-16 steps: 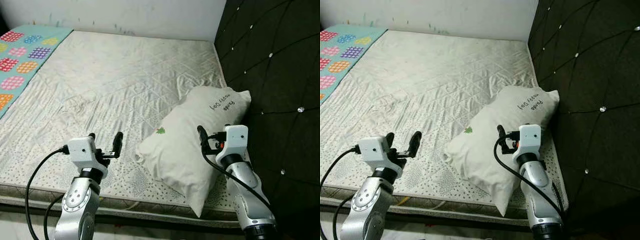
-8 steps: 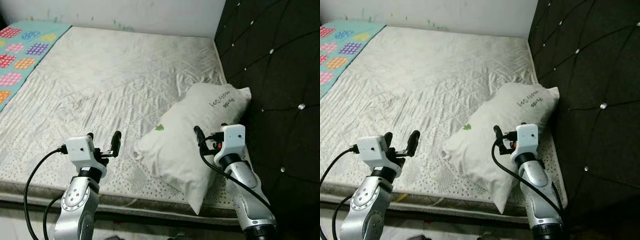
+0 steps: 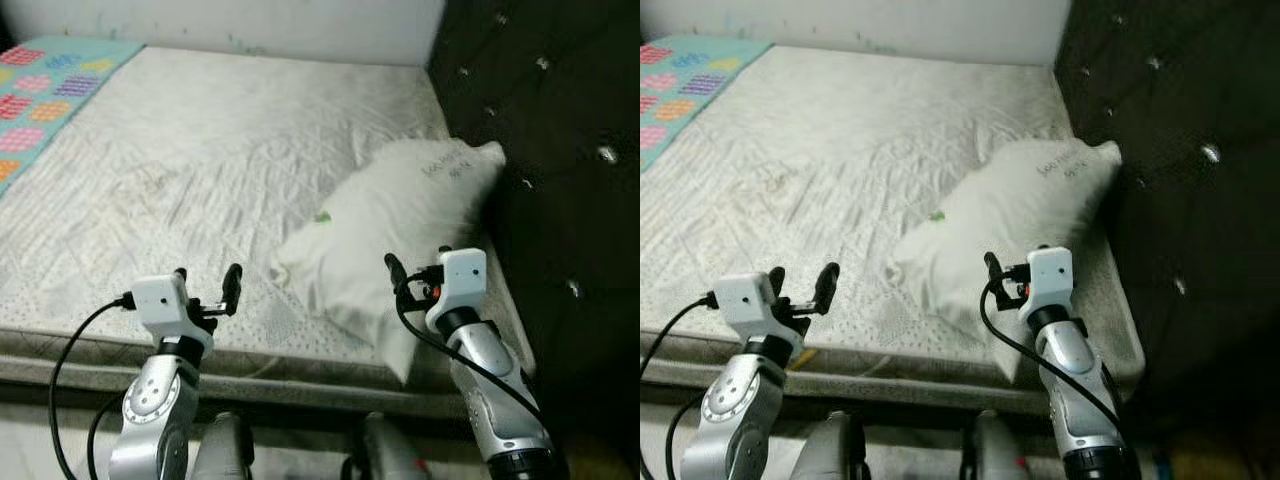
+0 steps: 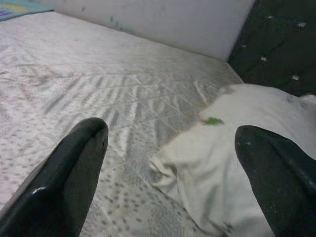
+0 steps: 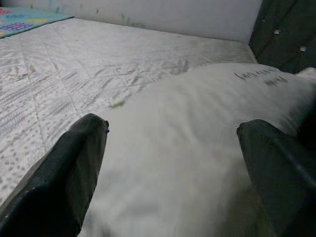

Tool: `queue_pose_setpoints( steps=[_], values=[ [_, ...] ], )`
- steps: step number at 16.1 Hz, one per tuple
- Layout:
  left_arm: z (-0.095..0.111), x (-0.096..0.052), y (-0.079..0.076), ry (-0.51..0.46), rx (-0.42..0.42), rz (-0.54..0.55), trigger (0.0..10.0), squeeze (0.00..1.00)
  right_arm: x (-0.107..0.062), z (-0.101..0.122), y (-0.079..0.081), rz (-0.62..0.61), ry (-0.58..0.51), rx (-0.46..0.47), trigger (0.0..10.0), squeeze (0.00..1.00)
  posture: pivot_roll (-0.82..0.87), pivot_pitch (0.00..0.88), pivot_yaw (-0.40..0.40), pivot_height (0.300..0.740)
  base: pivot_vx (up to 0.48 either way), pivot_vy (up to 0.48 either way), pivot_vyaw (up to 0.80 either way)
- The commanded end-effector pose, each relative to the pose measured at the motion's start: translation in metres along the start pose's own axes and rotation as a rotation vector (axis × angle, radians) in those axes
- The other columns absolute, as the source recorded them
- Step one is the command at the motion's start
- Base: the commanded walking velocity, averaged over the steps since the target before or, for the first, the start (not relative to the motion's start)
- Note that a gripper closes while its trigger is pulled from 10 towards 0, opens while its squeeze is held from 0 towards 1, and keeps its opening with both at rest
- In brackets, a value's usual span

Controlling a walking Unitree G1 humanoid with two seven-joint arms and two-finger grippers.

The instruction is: Clean up the room

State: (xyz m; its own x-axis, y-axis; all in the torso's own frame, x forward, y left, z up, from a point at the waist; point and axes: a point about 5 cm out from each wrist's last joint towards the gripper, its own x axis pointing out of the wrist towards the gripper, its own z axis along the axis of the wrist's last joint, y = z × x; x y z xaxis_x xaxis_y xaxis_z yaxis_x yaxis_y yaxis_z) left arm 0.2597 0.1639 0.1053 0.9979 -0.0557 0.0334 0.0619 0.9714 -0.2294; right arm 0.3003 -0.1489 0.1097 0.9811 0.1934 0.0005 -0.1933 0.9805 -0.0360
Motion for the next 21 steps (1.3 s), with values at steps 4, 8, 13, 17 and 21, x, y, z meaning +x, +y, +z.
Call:
queue_pose_setpoints(
  steps=[4,8,13,17,21],
  values=[
    [0.0005,-0.0008,-0.0052,-0.004,-0.002,-0.039,10.0,0.0,-0.0012,-0.0015,-0.0035,-0.004,0.006,-0.001,10.0,0.0,-0.02,0.118,-0.031,0.62,0.0,0.0,0.0],
    [0.0029,-0.0004,-0.0048,-0.011,-0.004,-0.043,10.0,0.0,0.0004,-0.0014,-0.0025,-0.006,0.012,0.006,10.0,0.0,-0.02,0.133,-0.031,0.62,0.0,0.0,0.0],
    [0.003,-0.0007,-0.0046,-0.011,-0.008,-0.05,10.0,0.0,0.0006,-0.0015,-0.0022,-0.008,0.011,0.005,10.0,0.0,-0.02,0.138,-0.027,0.62,0.0,0.0,-0.42],
    [0.0028,-0.0006,-0.0039,-0.007,-0.007,-0.044,10.0,0.0,0.001,-0.0014,-0.0022,-0.013,0.011,-0.001,10.0,0.0,-0.02,0.139,-0.029,0.62,0.0,0.0,0.0],
    [0.0031,0.0001,-0.0045,-0.008,-0.005,-0.055,10.0,0.0,0.0021,-0.0015,-0.0017,-0.012,0.011,0.0,10.0,0.0,-0.02,0.139,-0.026,0.62,0.138,0.0,0.0]
  ],
)
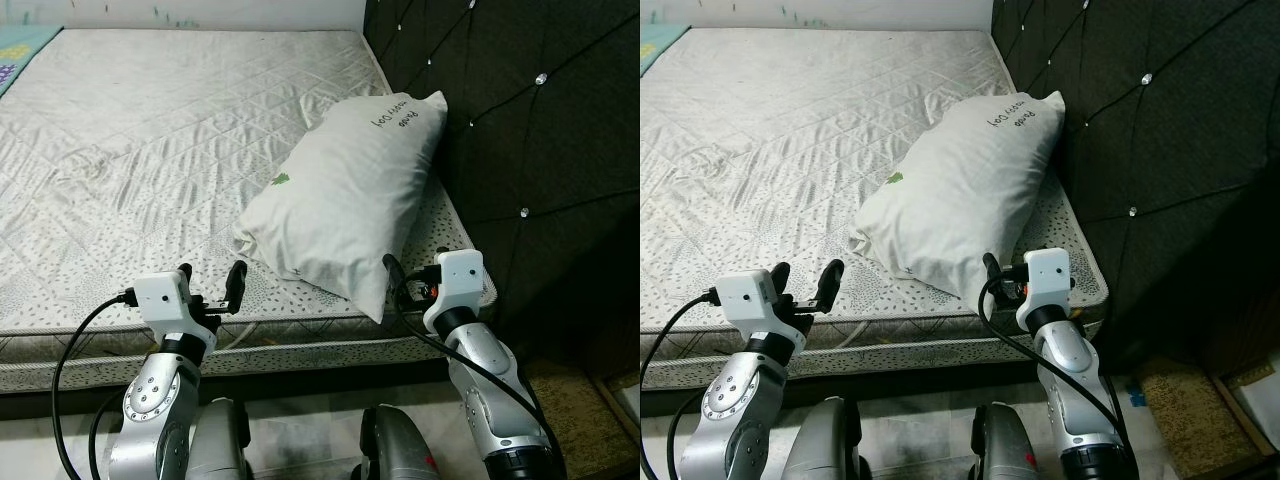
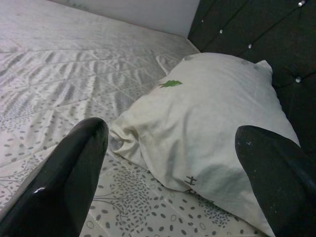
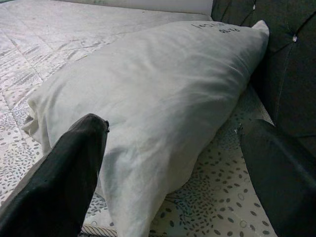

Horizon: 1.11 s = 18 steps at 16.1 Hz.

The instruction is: Clean up the room

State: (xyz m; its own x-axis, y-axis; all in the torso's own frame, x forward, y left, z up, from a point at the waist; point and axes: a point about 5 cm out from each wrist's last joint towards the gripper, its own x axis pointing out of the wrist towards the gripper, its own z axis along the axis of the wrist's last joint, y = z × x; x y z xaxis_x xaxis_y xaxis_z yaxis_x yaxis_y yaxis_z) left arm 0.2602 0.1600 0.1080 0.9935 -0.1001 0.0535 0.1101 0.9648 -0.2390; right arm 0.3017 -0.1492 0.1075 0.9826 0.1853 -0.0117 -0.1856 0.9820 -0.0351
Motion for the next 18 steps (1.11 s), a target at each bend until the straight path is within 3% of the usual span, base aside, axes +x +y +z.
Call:
queue_pose_setpoints(
  steps=[1,10,18],
  values=[
    [0.0014,-0.0006,-0.0001,0.002,0.007,-0.007,10.0,0.0,0.0009,0.0008,-0.0012,-0.005,-0.002,0.0,10.0,0.0,-0.02,0.138,-0.025,0.62,0.296,0.0,0.0],
    [0.0012,0.0009,-0.0005,0.003,0.011,-0.011,10.0,0.0,0.0022,0.0009,-0.0013,-0.003,-0.002,0.0,10.0,0.0,-0.02,0.13,-0.026,0.62,0.311,0.0,0.0],
    [-0.0017,0.0018,-0.0013,0.018,0.011,-0.012,10.0,0.0,0.0024,-0.0001,-0.0015,0.003,-0.002,-0.003,10.0,0.0,-0.02,0.118,-0.028,0.62,0.0,0.0,0.0]
  ],
)
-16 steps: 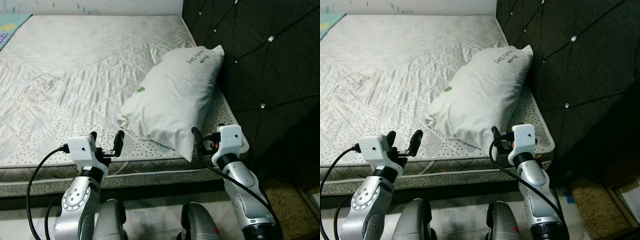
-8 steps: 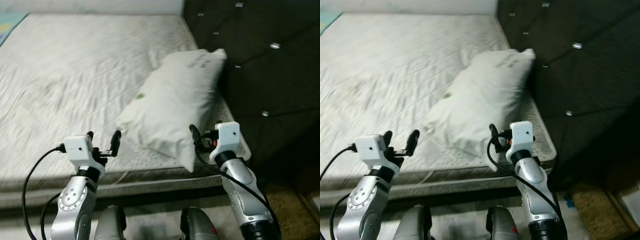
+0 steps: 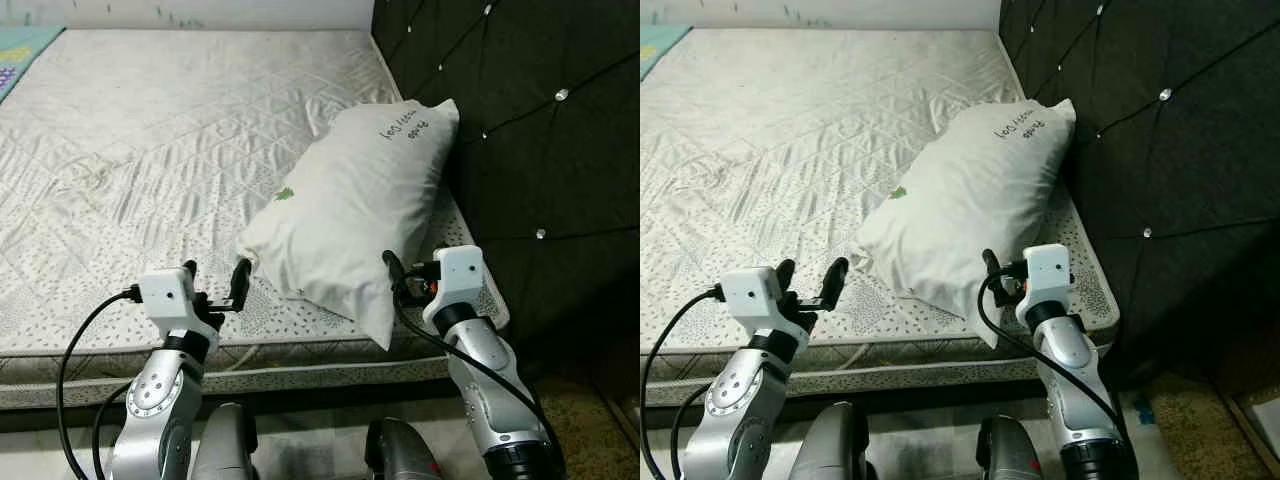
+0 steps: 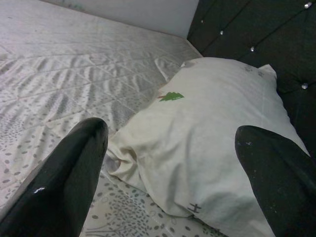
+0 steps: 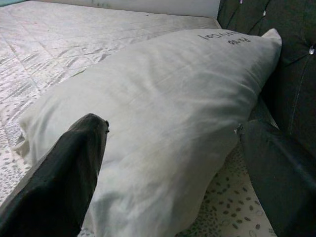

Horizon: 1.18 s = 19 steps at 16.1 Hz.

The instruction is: Clean up the room

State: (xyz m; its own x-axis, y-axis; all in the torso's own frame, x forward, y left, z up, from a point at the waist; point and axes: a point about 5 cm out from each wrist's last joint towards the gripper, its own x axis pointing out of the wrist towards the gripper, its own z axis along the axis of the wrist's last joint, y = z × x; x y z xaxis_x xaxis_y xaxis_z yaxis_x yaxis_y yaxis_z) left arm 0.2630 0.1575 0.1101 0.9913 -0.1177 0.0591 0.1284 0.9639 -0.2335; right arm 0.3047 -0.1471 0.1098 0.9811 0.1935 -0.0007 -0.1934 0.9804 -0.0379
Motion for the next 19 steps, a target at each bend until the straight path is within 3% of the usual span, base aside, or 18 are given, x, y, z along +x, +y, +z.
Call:
queue_pose_setpoints(
  steps=[1,7,15,19],
  values=[
    [-0.0032,-0.0013,0.0012,0.02,0.006,0.005,10.0,0.0,-0.001,-0.0026,-0.0026,-0.002,0.009,0.002,10.0,0.0,-0.02,0.116,-0.029,0.62,0.0,0.0,0.0],
    [-0.0036,-0.0014,0.0009,0.019,0.01,0.002,10.0,0.0,-0.0013,-0.004,-0.0006,0.018,0.015,0.0,10.0,0.0,-0.02,0.111,-0.03,0.566,0.0,0.0,0.0],
    [-0.0026,-0.0006,0.0007,0.012,0.009,0.001,10.0,0.0,-0.0005,-0.0036,0.0018,0.04,0.009,-0.024,10.0,0.0,-0.02,0.115,-0.027,0.566,0.289,0.0,0.0],
    [-0.0031,0.0001,0.0012,0.017,0.008,0.009,10.0,0.0,-0.0001,-0.0036,0.0009,0.036,0.008,-0.011,10.0,0.0,-0.03,0.118,-0.029,0.566,0.218,0.0,0.54]
  ],
)
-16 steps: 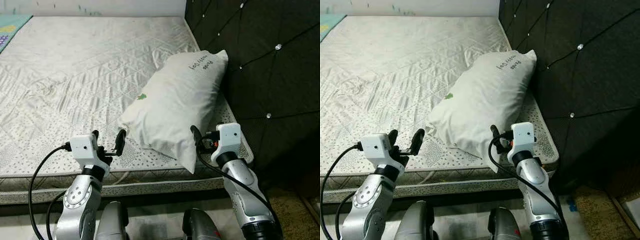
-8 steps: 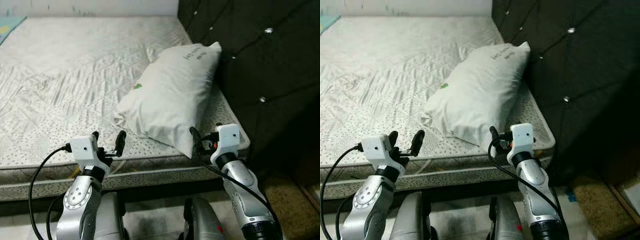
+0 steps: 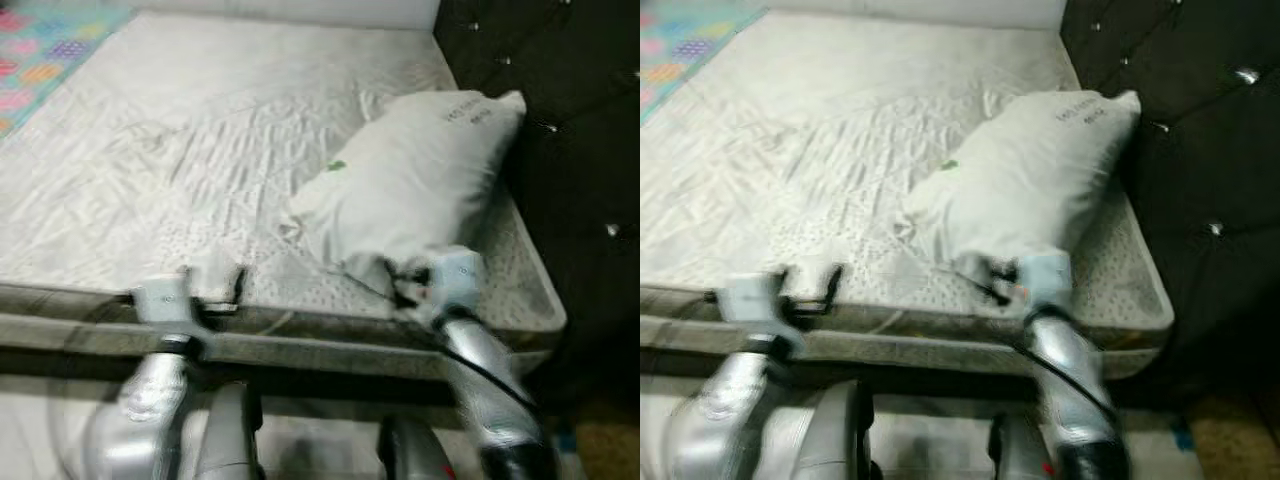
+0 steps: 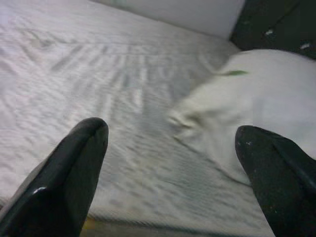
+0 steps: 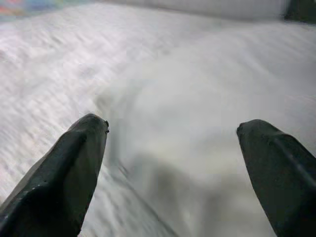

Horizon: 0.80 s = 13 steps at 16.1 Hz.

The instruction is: Clean up the room

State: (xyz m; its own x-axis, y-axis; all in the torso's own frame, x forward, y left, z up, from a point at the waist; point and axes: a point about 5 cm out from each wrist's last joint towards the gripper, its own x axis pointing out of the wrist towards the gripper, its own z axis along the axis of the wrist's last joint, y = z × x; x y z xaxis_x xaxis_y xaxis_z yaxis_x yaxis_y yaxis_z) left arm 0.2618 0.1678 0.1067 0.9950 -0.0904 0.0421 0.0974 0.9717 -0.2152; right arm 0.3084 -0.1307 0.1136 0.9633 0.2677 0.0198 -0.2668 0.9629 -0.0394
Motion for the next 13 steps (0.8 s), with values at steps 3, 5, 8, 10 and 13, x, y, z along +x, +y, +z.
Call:
queue_pose_setpoints(
  steps=[3,5,8,10,13],
  values=[
    [-0.002,0.003,-0.01,0.005,-0.02,-0.029,10.0,0.0,-0.008,-0.008,-0.014,-0.041,0.033,-0.006,10.0,0.0,-0.03,0.12,-0.03,0.566,0.0,0.0,0.0],
    [-0.002,0.003,-0.01,0.004,-0.016,-0.029,10.0,0.0,-0.008,-0.008,-0.015,-0.043,0.034,-0.005,10.0,0.0,-0.03,0.12,-0.03,0.566,0.321,0.0,0.0],
    [-0.003,0.003,-0.01,0.013,-0.017,-0.027,10.0,0.0,-0.008,-0.008,-0.015,-0.045,0.035,-0.006,10.0,0.0,-0.03,0.12,-0.03,0.566,0.299,0.0,0.0],
    [-0.003,0.003,-0.01,0.016,-0.018,-0.025,10.0,0.0,-0.008,-0.009,-0.017,-0.059,0.045,-0.018,10.0,0.0,-0.03,0.126,-0.029,0.566,0.0,0.0,0.0],
    [-0.004,0.003,-0.01,0.021,-0.018,-0.016,10.0,0.0,-0.005,-0.014,-0.025,-0.121,0.118,-0.027,10.0,0.0,-0.02,0.13,-0.032,0.566,0.0,0.0,0.0]
  ],
)
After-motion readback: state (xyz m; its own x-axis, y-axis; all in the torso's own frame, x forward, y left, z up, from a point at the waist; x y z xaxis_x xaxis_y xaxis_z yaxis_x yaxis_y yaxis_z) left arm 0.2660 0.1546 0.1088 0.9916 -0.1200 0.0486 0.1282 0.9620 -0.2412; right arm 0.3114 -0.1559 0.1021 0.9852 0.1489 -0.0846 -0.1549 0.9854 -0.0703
